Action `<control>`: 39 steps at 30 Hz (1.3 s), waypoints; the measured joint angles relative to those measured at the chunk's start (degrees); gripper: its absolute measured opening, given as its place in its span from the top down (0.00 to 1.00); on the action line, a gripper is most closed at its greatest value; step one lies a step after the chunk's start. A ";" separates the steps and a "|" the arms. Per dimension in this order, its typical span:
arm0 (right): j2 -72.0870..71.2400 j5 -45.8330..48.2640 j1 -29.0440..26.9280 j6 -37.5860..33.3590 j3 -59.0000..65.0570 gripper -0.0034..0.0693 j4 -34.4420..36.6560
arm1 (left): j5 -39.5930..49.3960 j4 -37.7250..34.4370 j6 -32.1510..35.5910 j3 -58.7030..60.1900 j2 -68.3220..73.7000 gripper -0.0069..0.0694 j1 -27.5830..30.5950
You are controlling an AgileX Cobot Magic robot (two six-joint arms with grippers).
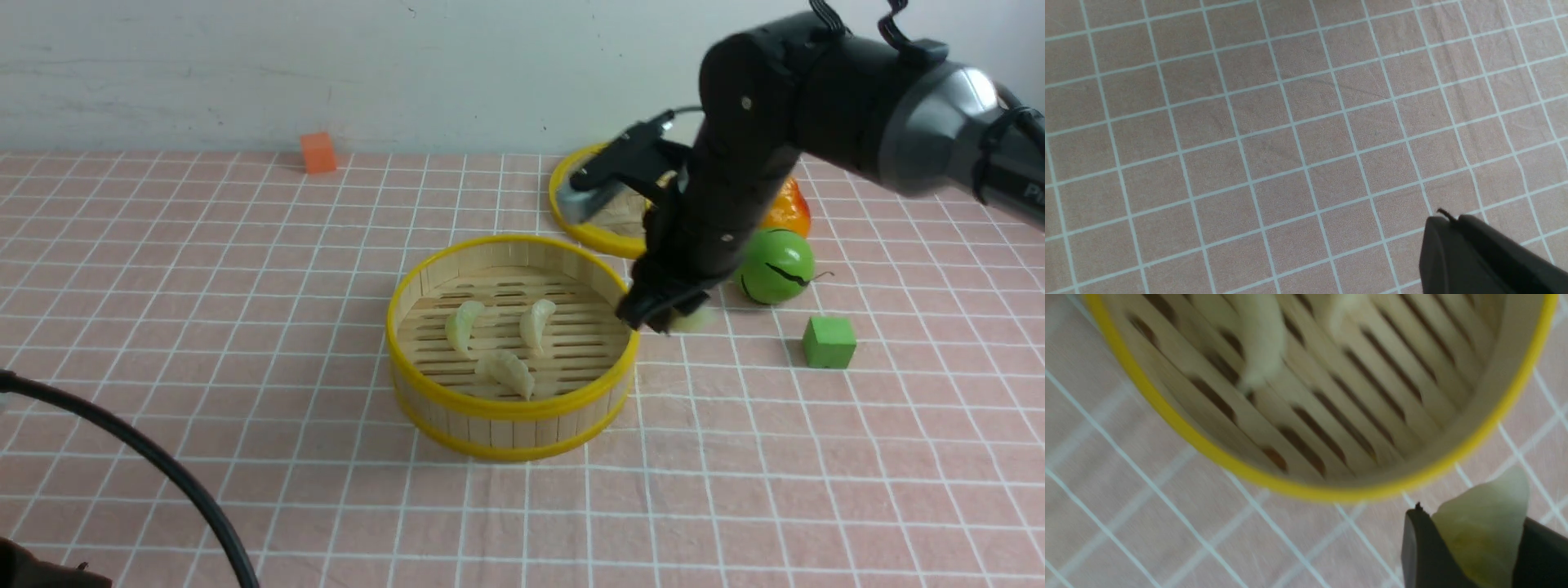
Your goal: Put the dumplings into the steamer on the table with the pink tablecloth.
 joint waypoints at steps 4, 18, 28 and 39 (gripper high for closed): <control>2.42 -5.52 2.38 3.04 -3.38 0.67 0.83 | 0.26 0.00 0.00 0.00 0.00 0.89 0.00; 13.83 -8.97 2.35 5.84 -3.76 0.62 -0.29 | 2.99 0.00 0.00 0.00 0.00 0.87 0.00; 10.27 -0.73 2.35 5.89 -9.16 0.20 -2.19 | -2.63 0.00 1.07 2.83 -11.80 0.86 0.00; -5.86 8.93 2.35 4.88 -12.38 0.70 2.55 | -15.41 0.00 -2.87 16.19 -36.06 0.86 0.00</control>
